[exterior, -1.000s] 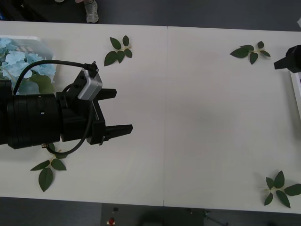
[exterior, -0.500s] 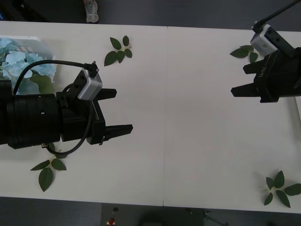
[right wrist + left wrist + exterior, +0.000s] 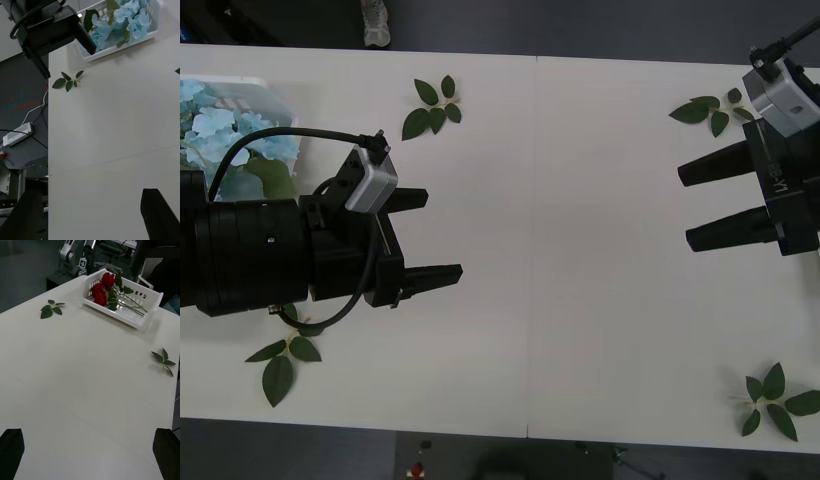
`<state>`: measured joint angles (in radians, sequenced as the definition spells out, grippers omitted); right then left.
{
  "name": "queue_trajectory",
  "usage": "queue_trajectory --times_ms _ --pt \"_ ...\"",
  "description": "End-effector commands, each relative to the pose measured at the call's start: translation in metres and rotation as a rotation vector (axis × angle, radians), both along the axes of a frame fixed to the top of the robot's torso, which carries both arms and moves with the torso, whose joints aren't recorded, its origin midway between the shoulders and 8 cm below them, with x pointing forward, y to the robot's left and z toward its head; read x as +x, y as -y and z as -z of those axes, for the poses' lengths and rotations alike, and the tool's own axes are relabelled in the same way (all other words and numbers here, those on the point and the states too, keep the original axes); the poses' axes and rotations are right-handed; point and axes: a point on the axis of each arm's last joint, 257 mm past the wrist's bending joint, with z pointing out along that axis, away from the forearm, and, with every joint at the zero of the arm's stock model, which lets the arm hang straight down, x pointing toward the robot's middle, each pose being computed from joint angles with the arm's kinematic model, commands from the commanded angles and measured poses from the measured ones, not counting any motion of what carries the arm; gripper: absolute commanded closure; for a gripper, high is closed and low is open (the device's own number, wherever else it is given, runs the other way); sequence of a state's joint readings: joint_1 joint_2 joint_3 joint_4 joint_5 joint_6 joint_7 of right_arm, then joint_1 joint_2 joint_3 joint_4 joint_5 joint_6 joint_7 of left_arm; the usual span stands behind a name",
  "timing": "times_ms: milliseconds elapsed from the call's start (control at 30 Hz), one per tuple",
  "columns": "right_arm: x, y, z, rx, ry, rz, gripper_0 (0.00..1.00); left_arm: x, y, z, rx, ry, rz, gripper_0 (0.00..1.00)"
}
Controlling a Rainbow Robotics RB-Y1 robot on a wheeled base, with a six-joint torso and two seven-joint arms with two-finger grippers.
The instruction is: Put the red flowers into the right box and the blue flowers into the left box
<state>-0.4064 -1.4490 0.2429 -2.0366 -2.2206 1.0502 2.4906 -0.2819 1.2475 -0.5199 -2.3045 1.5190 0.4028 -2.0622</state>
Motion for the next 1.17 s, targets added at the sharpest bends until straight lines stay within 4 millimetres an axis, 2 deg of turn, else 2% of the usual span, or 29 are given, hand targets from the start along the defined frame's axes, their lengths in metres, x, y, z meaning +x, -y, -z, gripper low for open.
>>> queue_trajectory --times_ms 33,167,233,1167 --pt "-0.0037 -0.0001 -0.0076 0.002 0.068 -0.104 0.21 0.0001 -0.0007 -0.0081 0.006 0.023 0.004 0.00" --pt "-0.0019 -0.0004 -0.0087 0.022 0.073 -0.113 0.19 0.0001 -0.0007 -0.0081 0.006 0.023 0.004 0.00" --pt "-0.0019 -0.0004 -0.0087 0.022 0.073 -0.113 0.12 0.0001 -0.0007 -0.0081 0.006 0.023 0.004 0.00" --pt "-0.0019 -0.0004 -0.0087 0.022 0.073 -0.113 0.17 0.0001 -0.0007 -0.0081 0.006 0.023 0.004 0.00"
